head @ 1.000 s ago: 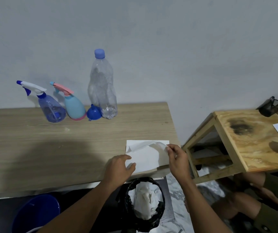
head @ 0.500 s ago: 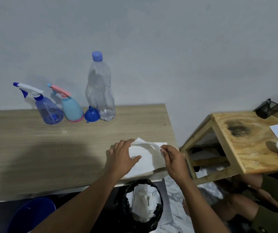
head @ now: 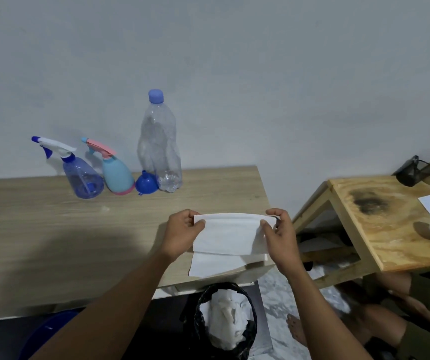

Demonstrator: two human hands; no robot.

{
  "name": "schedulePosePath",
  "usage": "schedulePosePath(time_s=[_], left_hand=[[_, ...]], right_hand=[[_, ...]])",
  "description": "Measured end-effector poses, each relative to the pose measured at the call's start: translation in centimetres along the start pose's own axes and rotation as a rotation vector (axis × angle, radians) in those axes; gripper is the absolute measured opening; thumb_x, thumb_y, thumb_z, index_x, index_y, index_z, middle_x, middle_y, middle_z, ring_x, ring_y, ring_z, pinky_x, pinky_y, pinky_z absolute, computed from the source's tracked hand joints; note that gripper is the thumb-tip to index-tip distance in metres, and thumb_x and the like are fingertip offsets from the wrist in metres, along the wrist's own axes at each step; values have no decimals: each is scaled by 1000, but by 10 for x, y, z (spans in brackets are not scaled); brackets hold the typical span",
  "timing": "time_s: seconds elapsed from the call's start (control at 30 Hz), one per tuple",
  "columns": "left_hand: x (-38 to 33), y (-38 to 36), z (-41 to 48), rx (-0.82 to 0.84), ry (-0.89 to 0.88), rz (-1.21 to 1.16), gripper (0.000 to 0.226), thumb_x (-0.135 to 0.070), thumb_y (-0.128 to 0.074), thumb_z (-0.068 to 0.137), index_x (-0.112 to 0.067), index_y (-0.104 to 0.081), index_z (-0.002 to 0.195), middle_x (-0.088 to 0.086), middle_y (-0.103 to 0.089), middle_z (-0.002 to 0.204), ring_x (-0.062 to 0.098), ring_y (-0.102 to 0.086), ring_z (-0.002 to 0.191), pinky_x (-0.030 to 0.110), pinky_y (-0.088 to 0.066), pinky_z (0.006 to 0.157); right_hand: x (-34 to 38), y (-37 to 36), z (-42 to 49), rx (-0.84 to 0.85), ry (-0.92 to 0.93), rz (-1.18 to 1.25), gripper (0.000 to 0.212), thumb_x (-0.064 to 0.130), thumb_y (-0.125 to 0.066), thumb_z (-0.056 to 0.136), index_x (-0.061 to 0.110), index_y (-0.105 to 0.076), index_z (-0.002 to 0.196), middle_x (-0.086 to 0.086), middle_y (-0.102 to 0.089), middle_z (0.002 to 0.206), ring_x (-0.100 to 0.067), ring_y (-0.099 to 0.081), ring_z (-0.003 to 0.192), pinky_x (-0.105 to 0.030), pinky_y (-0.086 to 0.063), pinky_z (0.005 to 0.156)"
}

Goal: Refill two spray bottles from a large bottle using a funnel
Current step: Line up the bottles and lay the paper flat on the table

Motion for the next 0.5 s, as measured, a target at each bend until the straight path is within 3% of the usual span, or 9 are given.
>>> schedulePosePath(time_s=[0.07,0.1,0.2,0.3,0.4,0.47,0.5], left_hand=[[-1,13,0,-61,29,-66,11,-7,-72,87,-9,-62,91,4,-70,80,18,-62,70,25,-50,62],[0,20,-1,-95,45,-73,14,-8,-72,88,-10,-59,91,4,-68,79,17,-58,67,26,-48,58],[11,46,-5,-163,42,-57,18,-6,-69,90,-11,-54,82,7,-60,71,15,-52,62,30,-44,57],[28,81,-18,-192,6,-26,23,5,-65,90,-14,-63,78,-3,-67,74,1,-58,64,14,-46,63],[48,123,-31,-208,32,19,23,6,-65,89,-16,-73,91,-5,-74,94,6,-68,86,10,-49,76],[61,155,-38,-232,63,47,22,3,-70,86,-12,-75,101,-2,-74,100,10,-69,90,7,-49,75],[66,172,-41,-243,76,65,25,2,-72,84,-11,-74,105,-1,-74,100,10,-70,91,6,-49,73]], right_hand=[[6,-9,0,15,-32,35,14,9,-54,98,21,-53,105,3,-48,88,0,-41,58,-17,-40,59],[8,-17,1,32,-31,39,12,7,-52,98,18,-54,98,3,-49,84,0,-41,57,-17,-38,56],[9,-48,-1,110,-52,69,25,-1,-50,95,14,-66,82,4,-69,92,-8,-56,74,-25,-43,68],[10,-83,-10,214,-95,38,27,0,-55,93,19,-74,94,14,-71,107,-11,-57,74,-23,-46,68],[13,-122,-23,341,-17,-55,28,2,-61,90,23,-72,105,20,-70,112,-14,-47,63,-13,-43,56],[15,-152,-31,399,-7,-64,25,3,-63,91,22,-75,101,16,-73,107,-15,-44,56,-15,-40,51],[17,-169,-35,413,-17,-52,21,4,-63,92,19,-77,98,12,-75,103,-14,-51,57,-15,-41,55]])
Point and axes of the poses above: each hand's wrist, its own z-axis towards the middle knuckle, its own y-axis out of the back of the hand, x = y × z, the point moved 1 cm from there along z, towards the middle knuckle
